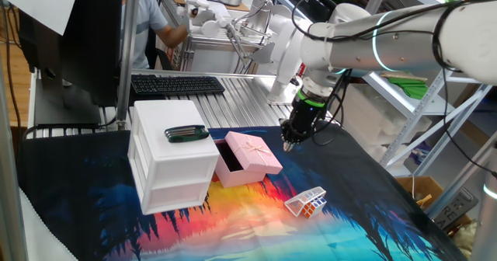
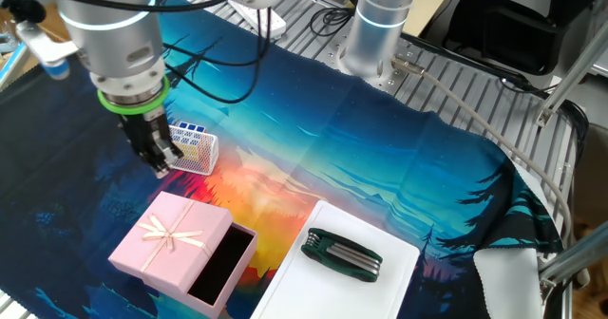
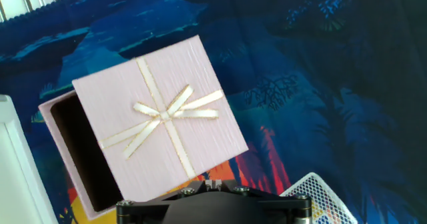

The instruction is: Slide the outer casing onto the gift box

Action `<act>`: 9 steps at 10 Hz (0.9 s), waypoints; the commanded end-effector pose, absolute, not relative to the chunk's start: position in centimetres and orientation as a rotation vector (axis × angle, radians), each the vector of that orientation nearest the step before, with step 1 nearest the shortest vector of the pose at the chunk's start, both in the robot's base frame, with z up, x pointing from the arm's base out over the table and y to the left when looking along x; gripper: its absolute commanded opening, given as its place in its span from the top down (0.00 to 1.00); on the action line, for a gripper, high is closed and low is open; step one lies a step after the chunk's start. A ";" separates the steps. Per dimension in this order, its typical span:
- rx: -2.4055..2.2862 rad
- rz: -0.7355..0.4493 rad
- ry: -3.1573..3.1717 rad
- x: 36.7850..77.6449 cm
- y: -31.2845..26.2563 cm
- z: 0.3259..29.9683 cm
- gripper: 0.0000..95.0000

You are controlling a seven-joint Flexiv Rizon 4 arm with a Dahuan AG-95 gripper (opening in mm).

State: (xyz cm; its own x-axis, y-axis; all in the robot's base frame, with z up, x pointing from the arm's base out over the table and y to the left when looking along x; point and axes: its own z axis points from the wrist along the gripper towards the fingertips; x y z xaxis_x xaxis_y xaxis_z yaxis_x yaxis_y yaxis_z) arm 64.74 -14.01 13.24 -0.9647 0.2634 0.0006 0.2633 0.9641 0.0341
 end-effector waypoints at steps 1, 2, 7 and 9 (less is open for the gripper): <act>0.405 0.058 3.117 65.5 -14.6 13.2 1.00; 0.401 0.058 3.117 65.7 -14.9 13.0 1.00; 0.359 0.082 3.120 67.2 -16.3 11.5 1.00; 0.339 0.081 3.122 67.6 -17.0 10.8 1.00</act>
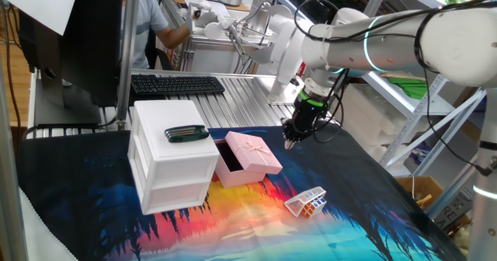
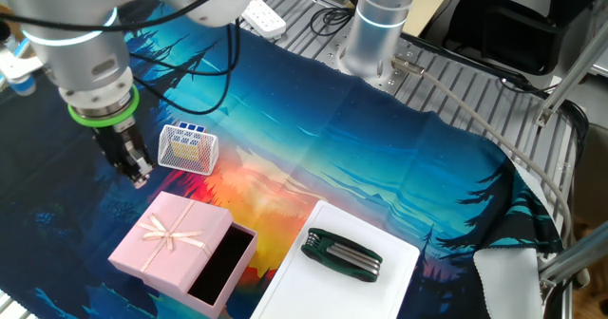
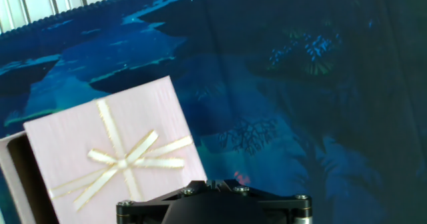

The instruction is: Slide the outer casing onto the gift box

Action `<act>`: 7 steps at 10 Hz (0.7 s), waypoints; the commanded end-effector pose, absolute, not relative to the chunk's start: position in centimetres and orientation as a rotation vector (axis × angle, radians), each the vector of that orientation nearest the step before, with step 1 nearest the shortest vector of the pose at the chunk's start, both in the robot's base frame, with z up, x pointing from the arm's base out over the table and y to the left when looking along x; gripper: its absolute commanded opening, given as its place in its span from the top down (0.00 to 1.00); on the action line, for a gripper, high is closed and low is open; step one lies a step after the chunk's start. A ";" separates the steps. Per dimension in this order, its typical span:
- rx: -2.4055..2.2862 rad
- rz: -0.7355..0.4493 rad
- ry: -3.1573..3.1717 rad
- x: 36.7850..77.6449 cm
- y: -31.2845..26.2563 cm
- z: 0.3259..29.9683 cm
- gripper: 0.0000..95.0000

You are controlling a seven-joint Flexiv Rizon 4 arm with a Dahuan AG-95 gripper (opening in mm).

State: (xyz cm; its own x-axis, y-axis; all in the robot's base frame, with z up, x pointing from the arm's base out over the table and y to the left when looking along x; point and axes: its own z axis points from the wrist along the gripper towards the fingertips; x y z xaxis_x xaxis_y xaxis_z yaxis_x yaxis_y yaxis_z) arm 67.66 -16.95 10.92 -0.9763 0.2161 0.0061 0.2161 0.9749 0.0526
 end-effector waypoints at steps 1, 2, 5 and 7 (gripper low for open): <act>-0.327 -0.084 -3.125 67.8 -17.3 10.5 1.00; -0.318 -0.086 -3.126 68.0 -17.6 10.2 1.00; -0.293 -0.106 -3.127 68.7 -18.3 9.4 1.00; -0.272 -0.126 -3.126 69.2 -18.7 8.7 1.00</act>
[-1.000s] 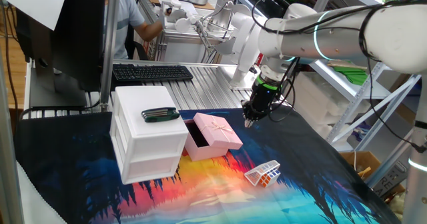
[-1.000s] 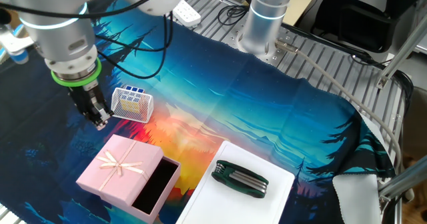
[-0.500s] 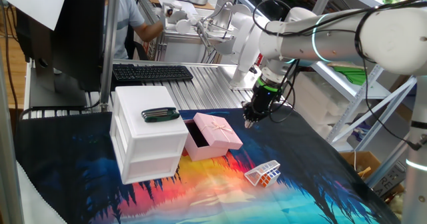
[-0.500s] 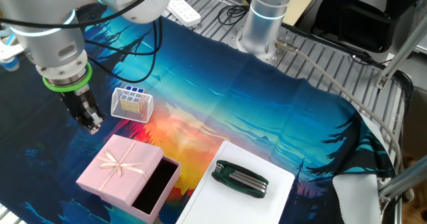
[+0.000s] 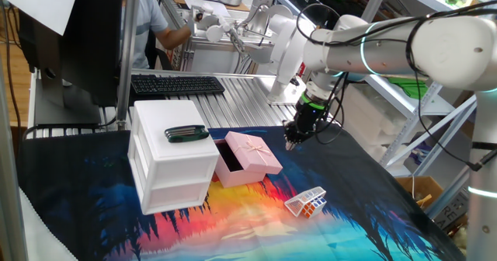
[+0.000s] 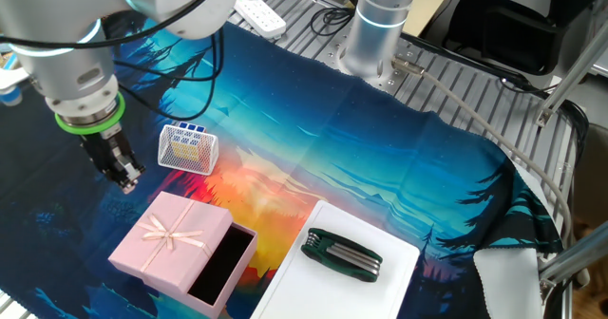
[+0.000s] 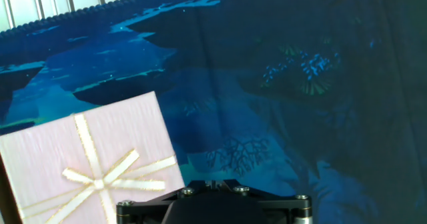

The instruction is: Slide the outer casing onto the gift box

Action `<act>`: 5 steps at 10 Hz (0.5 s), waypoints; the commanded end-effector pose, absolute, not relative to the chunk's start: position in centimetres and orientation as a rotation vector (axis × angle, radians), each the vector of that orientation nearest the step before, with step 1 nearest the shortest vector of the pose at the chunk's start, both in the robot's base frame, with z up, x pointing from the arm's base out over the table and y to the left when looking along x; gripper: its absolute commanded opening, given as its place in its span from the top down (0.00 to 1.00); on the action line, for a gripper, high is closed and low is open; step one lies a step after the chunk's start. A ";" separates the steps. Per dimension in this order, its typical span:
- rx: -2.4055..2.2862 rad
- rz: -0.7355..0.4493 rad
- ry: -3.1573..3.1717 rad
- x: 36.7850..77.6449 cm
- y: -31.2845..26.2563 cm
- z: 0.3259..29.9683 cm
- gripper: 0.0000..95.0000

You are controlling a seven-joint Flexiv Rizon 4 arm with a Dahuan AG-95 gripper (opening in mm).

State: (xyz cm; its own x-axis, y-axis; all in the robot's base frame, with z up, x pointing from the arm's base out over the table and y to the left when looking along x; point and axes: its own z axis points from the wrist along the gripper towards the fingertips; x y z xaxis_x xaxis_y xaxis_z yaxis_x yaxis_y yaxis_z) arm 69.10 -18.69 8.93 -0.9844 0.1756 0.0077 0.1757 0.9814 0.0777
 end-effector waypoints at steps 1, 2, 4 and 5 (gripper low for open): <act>-0.265 -0.127 -3.127 69.4 -18.8 8.5 1.00; -0.257 -0.133 -3.128 69.6 -18.9 8.3 1.00; -0.243 -0.152 -3.127 69.7 -19.0 7.7 1.00; -0.239 -0.157 -3.128 69.7 -19.0 7.4 1.00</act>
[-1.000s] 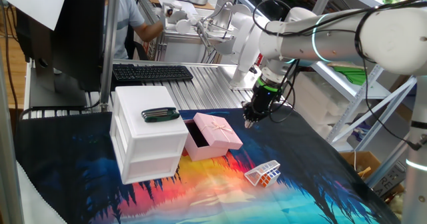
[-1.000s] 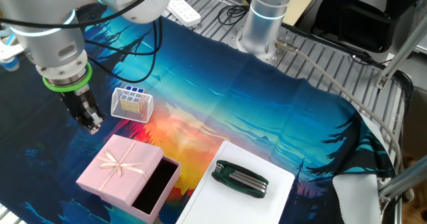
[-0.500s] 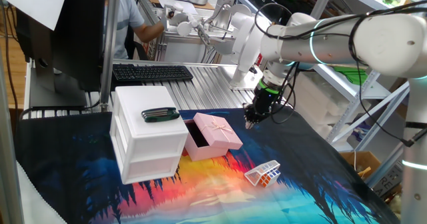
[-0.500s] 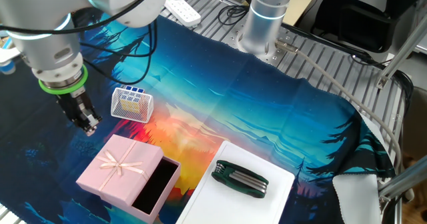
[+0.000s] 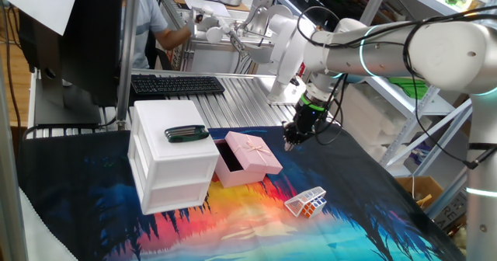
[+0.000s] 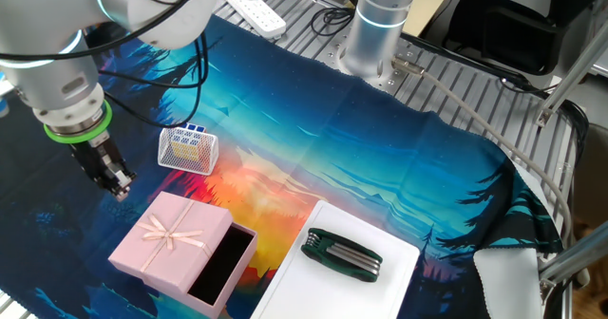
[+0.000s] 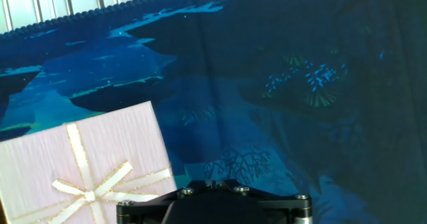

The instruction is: Slide the outer casing onto the gift box

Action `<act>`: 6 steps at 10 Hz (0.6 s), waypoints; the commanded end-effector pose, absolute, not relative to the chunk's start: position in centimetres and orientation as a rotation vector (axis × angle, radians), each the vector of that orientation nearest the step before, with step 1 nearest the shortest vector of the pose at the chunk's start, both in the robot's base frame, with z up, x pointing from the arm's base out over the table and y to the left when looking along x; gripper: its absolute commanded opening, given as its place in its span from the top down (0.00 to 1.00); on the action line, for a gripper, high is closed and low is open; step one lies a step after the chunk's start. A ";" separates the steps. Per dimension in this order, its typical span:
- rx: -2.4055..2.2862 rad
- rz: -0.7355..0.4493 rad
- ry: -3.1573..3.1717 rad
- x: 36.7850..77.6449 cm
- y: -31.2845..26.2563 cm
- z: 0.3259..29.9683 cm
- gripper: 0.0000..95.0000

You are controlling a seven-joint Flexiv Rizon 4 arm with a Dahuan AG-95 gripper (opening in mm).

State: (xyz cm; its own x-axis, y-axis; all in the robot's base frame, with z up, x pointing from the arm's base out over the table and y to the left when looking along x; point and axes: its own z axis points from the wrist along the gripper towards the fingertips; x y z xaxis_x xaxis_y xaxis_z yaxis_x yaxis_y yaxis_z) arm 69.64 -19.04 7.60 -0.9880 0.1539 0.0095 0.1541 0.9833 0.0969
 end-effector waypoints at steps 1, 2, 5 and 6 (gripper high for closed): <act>-0.235 -0.178 -3.127 69.6 -19.1 7.0 1.00; -0.233 -0.183 -3.126 69.6 -19.1 6.8 1.00; -0.221 -0.189 -3.126 69.7 -19.2 6.5 1.00; -0.219 -0.188 -3.126 69.7 -19.2 6.5 1.00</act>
